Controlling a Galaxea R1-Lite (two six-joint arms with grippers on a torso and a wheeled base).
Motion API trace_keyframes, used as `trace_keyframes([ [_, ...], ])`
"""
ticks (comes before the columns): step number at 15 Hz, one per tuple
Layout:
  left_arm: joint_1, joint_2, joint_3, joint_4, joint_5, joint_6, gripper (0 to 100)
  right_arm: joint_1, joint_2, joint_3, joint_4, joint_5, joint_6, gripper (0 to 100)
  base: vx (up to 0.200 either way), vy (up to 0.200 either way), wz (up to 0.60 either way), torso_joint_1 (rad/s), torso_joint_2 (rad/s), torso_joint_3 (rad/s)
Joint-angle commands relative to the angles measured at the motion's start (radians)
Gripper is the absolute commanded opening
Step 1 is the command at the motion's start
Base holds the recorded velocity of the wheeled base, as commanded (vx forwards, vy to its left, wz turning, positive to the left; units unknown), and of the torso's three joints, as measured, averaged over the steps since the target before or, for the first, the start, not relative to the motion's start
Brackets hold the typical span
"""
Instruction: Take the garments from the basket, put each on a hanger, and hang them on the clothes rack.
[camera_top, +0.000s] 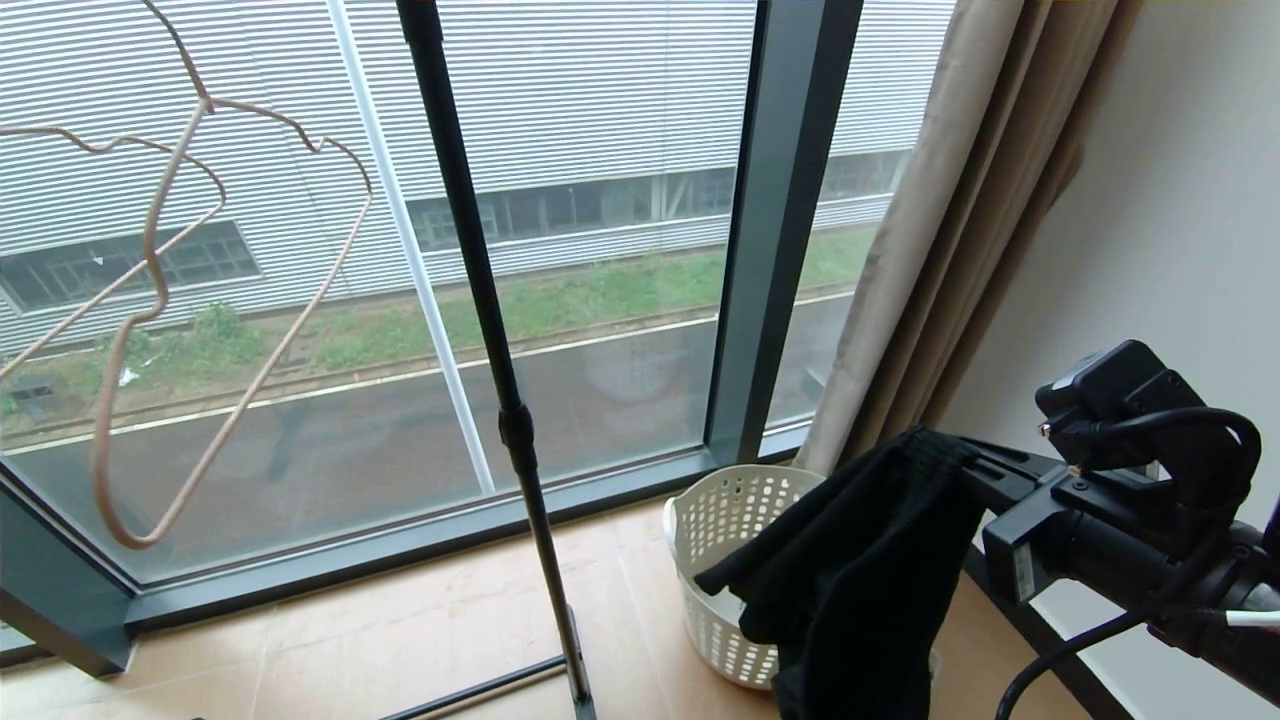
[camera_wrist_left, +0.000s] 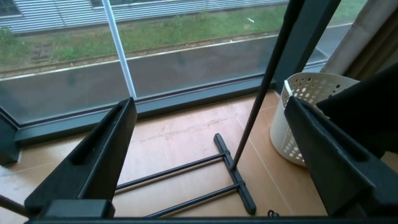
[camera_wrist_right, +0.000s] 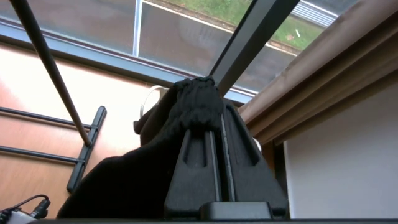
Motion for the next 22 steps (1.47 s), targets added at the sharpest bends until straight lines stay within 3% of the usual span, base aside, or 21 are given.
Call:
trace_keyframes([
  [1,0.0,0.001,0.0,0.0,0.0,0.0,100,0.001,0.003,0.001,0.001,0.0,-0.001,0,0.0,0.0,0.0,0.183,-0.49,-0.09],
  [8,0.0,0.001,0.0,0.0,0.0,0.0,100,0.001,0.001,0.011,0.001,0.0,-0.008,0,0.0,0.0,0.0,0.208,-0.52,-0.119],
  [22,0.0,0.001,0.003,0.0,0.003,0.026,100,0.001,0.001,0.016,-0.001,0.0,-0.01,0,0.0,0.0,0.0,0.229,-0.51,-0.272],
])
